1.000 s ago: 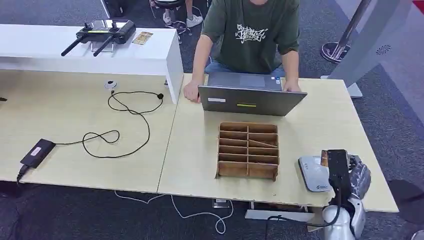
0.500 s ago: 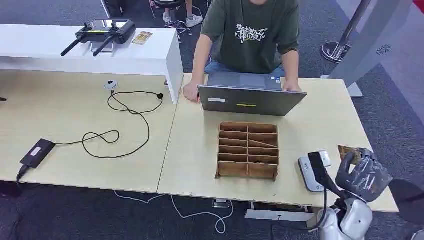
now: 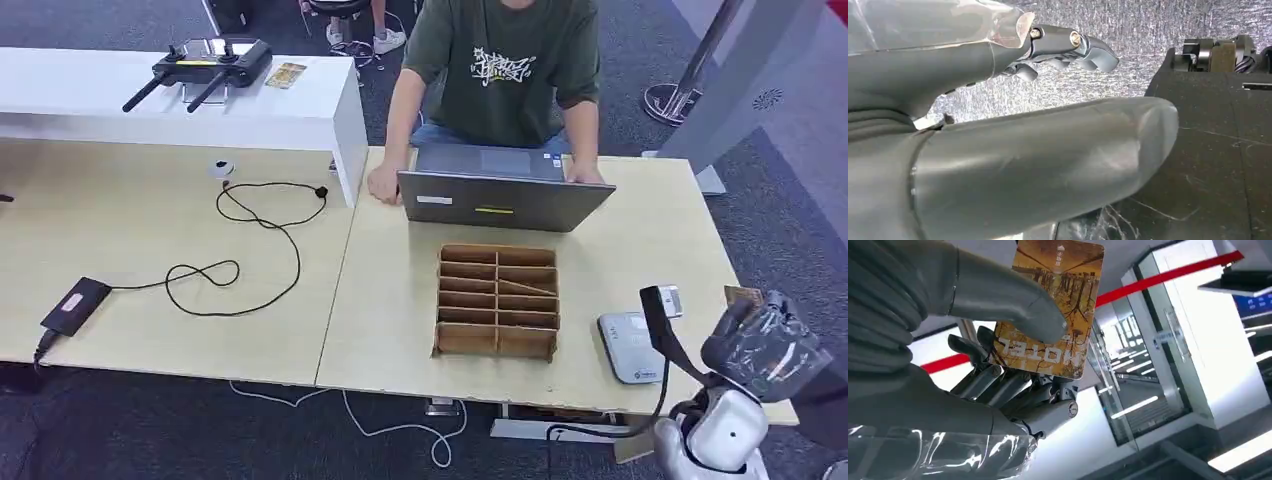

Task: Pass the card to the sensor for recognition and then transmit it.

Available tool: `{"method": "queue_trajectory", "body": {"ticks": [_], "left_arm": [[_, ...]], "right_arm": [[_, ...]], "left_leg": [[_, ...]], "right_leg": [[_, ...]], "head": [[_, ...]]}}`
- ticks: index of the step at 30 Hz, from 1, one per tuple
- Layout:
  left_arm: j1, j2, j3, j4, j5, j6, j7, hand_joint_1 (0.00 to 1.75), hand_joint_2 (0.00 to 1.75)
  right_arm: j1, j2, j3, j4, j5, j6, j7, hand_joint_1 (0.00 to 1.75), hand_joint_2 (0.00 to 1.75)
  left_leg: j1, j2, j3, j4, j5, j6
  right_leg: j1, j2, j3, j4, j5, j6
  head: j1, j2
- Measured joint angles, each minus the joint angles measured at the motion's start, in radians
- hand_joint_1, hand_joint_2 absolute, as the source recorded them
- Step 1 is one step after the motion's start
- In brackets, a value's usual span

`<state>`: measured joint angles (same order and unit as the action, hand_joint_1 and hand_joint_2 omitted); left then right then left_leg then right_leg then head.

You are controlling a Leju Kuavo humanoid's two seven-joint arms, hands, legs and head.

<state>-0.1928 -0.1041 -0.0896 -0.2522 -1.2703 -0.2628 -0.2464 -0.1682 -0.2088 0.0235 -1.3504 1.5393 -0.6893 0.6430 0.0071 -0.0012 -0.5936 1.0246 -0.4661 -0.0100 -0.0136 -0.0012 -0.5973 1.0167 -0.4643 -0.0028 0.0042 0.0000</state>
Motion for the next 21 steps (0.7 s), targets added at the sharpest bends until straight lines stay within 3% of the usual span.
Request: {"method": "queue_trajectory", "body": {"ticks": [3,8,21], "left_arm": [[-0.006,0.0,-0.002,0.0,-0.002,-0.004,-0.001,0.0,0.0],[-0.01,-0.001,-0.013,0.0,-0.005,-0.011,-0.004,0.0,0.0],[-0.026,-0.002,-0.027,0.0,-0.018,-0.03,-0.013,0.0,0.0]], "right_arm": [[-0.024,-0.068,0.108,0.006,0.0,0.0,0.046,1.75,1.75],[-0.076,-0.112,0.207,0.024,0.0,0.0,0.052,1.75,1.75],[-0.193,-0.139,0.329,0.055,0.0,0.0,0.054,1.75,1.75]], "left_leg": [[0.0,0.0,0.001,0.0,0.0,0.0],[0.001,0.0,0.001,0.0,0.0,0.0],[0.001,0.0,0.0,0.0,0.0,0.0]], "right_leg": [[0.0,0.0,0.0,0.0,0.0,0.0],[0.001,0.0,0.0,0.0,0.0,0.0],[0.001,0.0,0.0,0.0,0.0,0.0]], "head": [[0.0,0.0],[0.0,0.0],[0.0,0.0]]}}
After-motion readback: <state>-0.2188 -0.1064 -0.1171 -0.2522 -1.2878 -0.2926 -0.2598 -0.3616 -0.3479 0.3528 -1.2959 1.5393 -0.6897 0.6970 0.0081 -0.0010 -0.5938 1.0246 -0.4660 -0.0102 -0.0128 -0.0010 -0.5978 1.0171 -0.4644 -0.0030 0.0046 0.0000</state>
